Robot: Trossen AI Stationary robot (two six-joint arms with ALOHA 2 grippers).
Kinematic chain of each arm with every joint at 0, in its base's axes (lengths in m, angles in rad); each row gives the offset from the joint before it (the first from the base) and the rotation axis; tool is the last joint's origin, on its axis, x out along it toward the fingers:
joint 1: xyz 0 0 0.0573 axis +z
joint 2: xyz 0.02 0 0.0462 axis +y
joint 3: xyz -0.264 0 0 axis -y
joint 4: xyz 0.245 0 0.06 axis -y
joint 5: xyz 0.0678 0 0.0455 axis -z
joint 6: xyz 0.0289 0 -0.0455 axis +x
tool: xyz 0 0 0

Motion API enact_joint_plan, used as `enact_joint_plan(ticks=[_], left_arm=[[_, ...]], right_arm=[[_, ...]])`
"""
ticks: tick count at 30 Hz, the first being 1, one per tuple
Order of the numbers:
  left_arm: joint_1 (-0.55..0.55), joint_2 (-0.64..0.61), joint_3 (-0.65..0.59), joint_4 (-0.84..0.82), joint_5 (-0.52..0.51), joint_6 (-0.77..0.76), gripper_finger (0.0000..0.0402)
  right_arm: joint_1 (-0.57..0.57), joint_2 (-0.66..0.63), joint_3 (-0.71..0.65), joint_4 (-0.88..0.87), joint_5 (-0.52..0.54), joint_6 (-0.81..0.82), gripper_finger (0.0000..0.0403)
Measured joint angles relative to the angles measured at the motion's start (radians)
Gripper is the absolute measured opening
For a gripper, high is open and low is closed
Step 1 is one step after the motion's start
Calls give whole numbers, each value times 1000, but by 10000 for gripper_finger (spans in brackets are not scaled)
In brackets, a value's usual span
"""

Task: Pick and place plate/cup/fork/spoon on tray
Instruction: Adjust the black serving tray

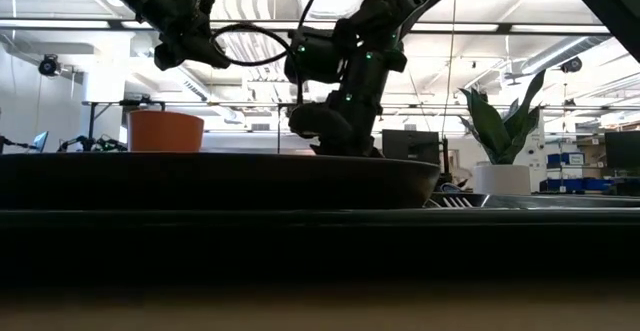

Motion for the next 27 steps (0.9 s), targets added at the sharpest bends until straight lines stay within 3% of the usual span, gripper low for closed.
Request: enact_joint_plan(ticks=[6, 27], left_arm=[[0, 0, 0, 0, 0, -1, 0], [0, 0, 0, -1, 0, 2, 0]], right_arm=[[-38, 0, 0, 0, 56, -30, 8], [-142, 0, -1, -3, 56, -137, 8]])
